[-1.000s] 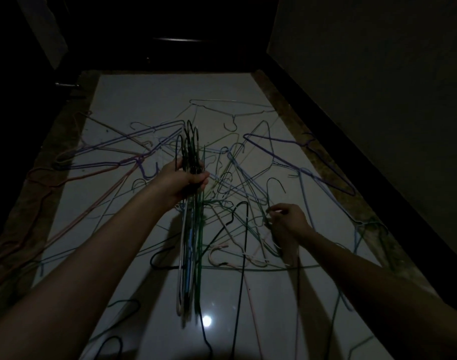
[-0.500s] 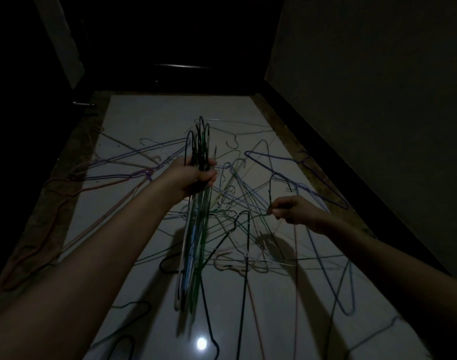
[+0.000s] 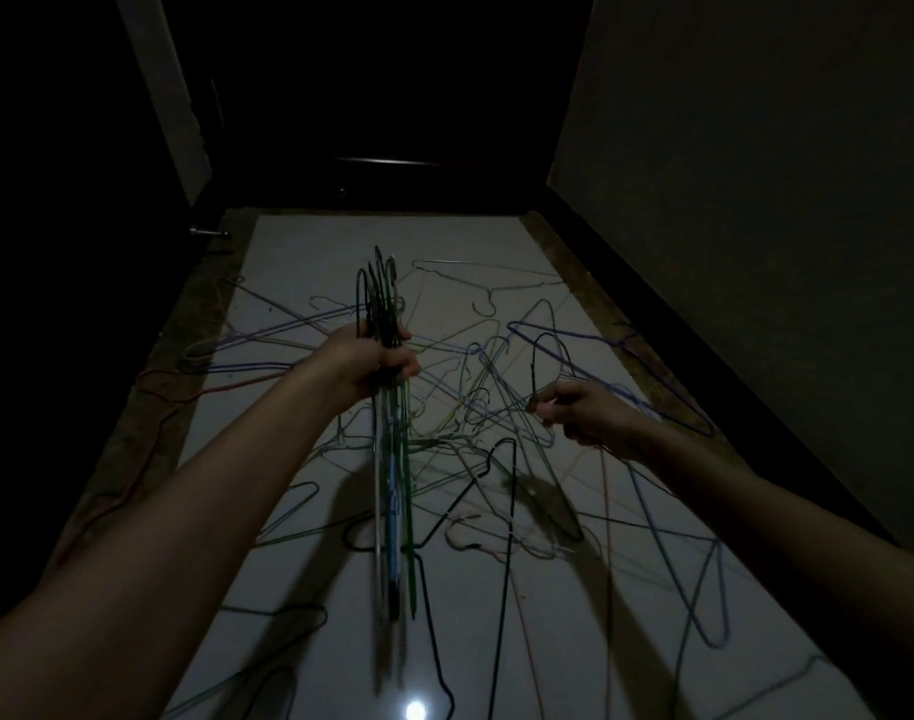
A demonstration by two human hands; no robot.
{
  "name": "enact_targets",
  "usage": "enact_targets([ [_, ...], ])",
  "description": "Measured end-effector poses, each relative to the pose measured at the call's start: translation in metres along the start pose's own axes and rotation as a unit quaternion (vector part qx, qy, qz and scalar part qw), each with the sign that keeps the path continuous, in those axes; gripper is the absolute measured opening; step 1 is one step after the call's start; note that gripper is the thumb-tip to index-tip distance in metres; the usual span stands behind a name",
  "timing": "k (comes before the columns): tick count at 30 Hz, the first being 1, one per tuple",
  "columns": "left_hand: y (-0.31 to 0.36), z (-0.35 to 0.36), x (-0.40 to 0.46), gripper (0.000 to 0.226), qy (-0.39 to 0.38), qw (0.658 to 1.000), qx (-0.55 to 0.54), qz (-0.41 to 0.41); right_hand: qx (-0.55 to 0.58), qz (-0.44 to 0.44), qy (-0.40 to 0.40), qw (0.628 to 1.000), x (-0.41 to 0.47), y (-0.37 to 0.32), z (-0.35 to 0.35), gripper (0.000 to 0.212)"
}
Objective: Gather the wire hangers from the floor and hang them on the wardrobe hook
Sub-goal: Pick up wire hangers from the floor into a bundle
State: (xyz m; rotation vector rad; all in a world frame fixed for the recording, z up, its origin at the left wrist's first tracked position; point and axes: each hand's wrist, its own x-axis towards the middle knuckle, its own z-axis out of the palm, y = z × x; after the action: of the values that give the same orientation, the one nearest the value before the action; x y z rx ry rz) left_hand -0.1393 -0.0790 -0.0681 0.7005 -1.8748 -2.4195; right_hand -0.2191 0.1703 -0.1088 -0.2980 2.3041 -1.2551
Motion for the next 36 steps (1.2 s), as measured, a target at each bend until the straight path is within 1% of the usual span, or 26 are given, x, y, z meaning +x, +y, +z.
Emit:
enact_targets([
  [4,-0.001,0.005,0.003,0.025,-0.01,1.0,0.02,0.014,0.03,-0.031,0.029,0.999,-0.001,-0.02,0.005,0.01],
  [8,-0.001,0.008,0.001,0.026,-0.019,0.999,0.005,0.029,0.072,-0.039,0.065,0.995,0.001,-0.037,0.014,0.015],
  [10,-0.002,0.009,0.0,0.025,-0.012,1.0,-0.02,0.015,0.096,-0.038,0.078,0.992,0.001,-0.044,0.018,0.016],
  [13,-0.002,0.009,0.0,0.023,-0.005,0.999,-0.044,-0.011,0.148,-0.047,0.096,0.983,0.0,-0.056,0.023,0.011],
  [15,-0.001,0.008,0.0,0.025,-0.007,0.999,-0.04,-0.02,0.17,-0.055,0.094,0.98,0.0,-0.063,0.027,0.013],
  [17,-0.002,0.009,0.0,0.029,-0.008,0.999,-0.03,-0.022,0.176,-0.058,0.076,0.98,0.0,-0.068,0.035,0.02],
  [21,-0.004,0.013,0.003,0.037,-0.011,0.999,-0.026,-0.015,0.182,-0.068,0.054,0.979,0.002,-0.079,0.058,0.03],
  [23,-0.006,0.014,0.003,0.042,-0.015,1.0,-0.003,-0.004,0.195,-0.072,0.047,0.977,0.003,-0.085,0.067,0.032],
  [26,-0.008,0.017,0.003,0.048,-0.012,1.0,0.009,0.012,0.183,-0.088,0.042,0.978,0.005,-0.092,0.077,0.029],
  [31,-0.008,0.02,0.002,0.045,-0.005,1.0,0.008,0.023,0.145,-0.112,0.049,0.982,0.007,-0.093,0.082,0.025],
  [36,-0.009,0.017,0.005,0.052,0.004,1.0,-0.009,0.03,0.065,-0.124,0.032,0.99,0.01,-0.086,0.081,0.026],
])
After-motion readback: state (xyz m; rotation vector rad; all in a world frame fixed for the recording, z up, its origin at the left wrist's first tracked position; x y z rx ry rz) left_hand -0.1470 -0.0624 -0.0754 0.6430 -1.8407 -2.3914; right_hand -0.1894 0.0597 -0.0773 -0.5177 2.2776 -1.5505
